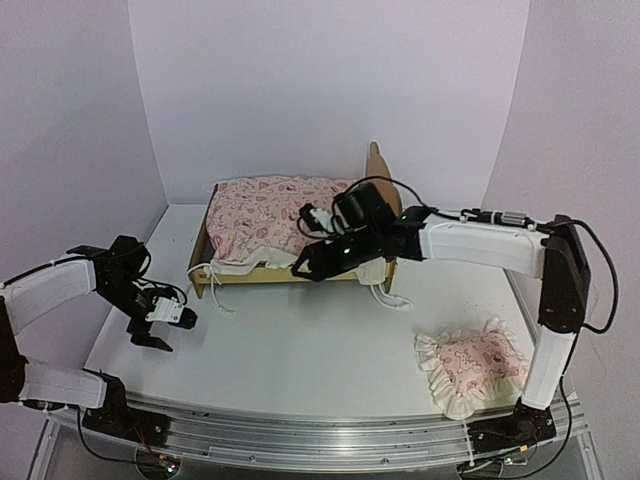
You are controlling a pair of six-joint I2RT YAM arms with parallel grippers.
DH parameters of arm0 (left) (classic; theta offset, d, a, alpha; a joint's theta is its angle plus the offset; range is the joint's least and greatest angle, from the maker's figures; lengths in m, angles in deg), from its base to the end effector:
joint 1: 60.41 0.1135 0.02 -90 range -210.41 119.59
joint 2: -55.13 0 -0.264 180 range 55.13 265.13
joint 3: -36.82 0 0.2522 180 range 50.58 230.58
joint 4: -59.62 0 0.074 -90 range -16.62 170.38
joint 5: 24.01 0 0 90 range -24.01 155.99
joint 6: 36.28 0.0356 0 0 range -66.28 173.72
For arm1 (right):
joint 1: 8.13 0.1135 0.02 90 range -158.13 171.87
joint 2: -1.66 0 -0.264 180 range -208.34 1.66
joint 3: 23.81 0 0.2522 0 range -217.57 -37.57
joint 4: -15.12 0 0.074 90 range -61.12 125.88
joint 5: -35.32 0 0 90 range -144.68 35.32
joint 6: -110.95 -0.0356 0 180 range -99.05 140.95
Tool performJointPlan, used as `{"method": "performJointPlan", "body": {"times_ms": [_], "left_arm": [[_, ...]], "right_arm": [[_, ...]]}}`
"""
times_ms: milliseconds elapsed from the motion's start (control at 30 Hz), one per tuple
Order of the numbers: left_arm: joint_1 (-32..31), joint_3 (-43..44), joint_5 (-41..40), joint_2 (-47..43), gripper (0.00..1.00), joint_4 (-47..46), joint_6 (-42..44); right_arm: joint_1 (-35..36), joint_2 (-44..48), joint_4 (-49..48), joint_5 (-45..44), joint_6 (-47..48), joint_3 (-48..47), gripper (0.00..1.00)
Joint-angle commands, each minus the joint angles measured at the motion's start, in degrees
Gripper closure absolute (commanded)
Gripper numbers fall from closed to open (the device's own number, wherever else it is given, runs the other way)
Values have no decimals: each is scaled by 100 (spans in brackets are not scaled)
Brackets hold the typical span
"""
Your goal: Set up the pet bed
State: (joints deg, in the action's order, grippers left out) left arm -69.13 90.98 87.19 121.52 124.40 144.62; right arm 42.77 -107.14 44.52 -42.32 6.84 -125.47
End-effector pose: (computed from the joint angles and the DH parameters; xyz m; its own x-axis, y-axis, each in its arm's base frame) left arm 0.1807 -0.0407 0.1975 0.2368 0.9068 -0.3488 0.9595 -0.1620 0.2303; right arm 0.2733 0.3484 0.2673 -0.5754 -0.3305 -0.7481 -0.7488 0.5807 0.3195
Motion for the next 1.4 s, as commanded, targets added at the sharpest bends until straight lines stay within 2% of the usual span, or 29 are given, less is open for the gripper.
{"method": "performJointPlan", "body": {"times_ms": [0, 167, 333, 533, 700, 833, 967, 1100, 1300, 1367], "left_arm": [[-903, 969, 868, 209, 14, 170, -1743], [-1747, 2439, 1425, 1417, 18, -392, -3487], [-2404, 3741, 1071, 2694, 20, -1409, -4473], [-2932, 5102, 509, 4031, 20, -2101, -4823], [-3254, 5424, -14, 4835, 20, -2641, -4621], [-3344, 5850, 31, 5308, 21, -2963, -4609], [-3374, 6495, -54, 5842, 30, -2758, -4711], [-3373, 6244, -112, 5936, 36, -2735, -4554], [-3357, 5715, -24, 5720, 60, -2664, -4689], [-3356, 5591, -21, 5642, 71, -2544, -4742]], "right_arm": [[-533, 899, 1570, -617, -527, -119, 56], [-1247, 1541, 2345, -1064, -899, 87, 60], [-1761, 1729, 2523, -1168, -981, 313, 58], [-1994, 1205, 2515, -1267, -782, -381, 47], [-2032, 574, 2495, -1806, -747, -917, 52], [-2032, 382, 2498, -1873, -619, -1015, 54], [-2032, 530, 2504, -1726, -517, -758, 53], [-2030, 874, 2501, -1728, -607, -323, 53], [-2018, 1453, 2503, -724, -146, 409, 58], [-1997, 1870, 2468, -559, 24, 822, 62]]}}
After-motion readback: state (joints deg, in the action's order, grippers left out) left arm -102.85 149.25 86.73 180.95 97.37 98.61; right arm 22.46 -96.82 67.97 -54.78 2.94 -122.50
